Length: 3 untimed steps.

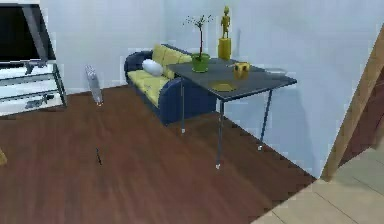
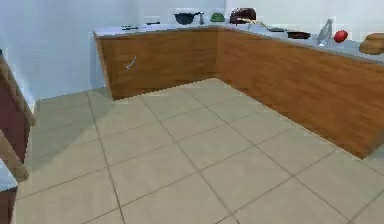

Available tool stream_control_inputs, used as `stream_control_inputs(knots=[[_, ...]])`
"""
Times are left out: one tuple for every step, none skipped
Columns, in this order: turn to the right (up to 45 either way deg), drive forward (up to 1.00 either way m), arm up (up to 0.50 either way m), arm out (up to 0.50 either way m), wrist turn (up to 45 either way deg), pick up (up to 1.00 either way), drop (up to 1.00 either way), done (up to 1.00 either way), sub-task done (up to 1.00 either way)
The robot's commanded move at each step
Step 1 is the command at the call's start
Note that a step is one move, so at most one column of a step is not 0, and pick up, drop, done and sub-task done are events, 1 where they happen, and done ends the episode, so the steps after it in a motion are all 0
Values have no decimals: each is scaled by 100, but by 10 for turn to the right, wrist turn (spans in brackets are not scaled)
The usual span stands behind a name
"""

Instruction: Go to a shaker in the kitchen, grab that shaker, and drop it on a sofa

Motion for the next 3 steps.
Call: stream_control_inputs(knots=[[450,0,0,0,0,0,0,0,0],[450,0,0,0,0,0,0,0,0],[180,0,0,0,0,0,0,0,0]])
